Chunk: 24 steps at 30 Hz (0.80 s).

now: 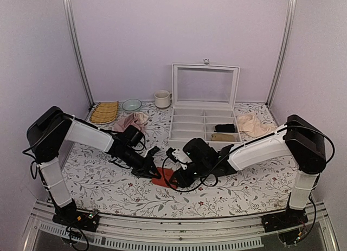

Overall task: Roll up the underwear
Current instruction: Roll the underwear at the center of the board.

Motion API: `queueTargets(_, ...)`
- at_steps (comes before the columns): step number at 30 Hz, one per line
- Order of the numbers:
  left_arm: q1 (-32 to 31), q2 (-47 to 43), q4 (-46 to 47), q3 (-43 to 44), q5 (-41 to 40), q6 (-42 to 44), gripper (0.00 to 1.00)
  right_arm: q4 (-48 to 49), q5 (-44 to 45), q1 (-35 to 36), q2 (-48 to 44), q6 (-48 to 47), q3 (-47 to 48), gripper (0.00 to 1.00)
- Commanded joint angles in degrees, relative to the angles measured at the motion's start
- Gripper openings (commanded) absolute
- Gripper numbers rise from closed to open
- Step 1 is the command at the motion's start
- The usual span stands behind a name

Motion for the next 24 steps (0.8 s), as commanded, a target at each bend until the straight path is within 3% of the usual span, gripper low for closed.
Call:
queueTargets(1, -1.07, 2.82, -3.72, -0.73, -5.58, 1.1, 0.0, -1.07, 8.17, 1.62, -8.12, -4.96, -0.89, 0.5)
queueTargets(11, -1.02, 3.07, -3.81, -0.36, -5.41, 1.13, 0.0, 0.28, 12.15, 6.71, -7.57, -11.7, 0.45, 0.57)
queueTargets(24, -1.07, 3.01, -3.8, -0.35, -5.48, 0.95, 0.0, 0.95, 13.83, 8.54, -2.37, -16.44, 2.38, 0.54)
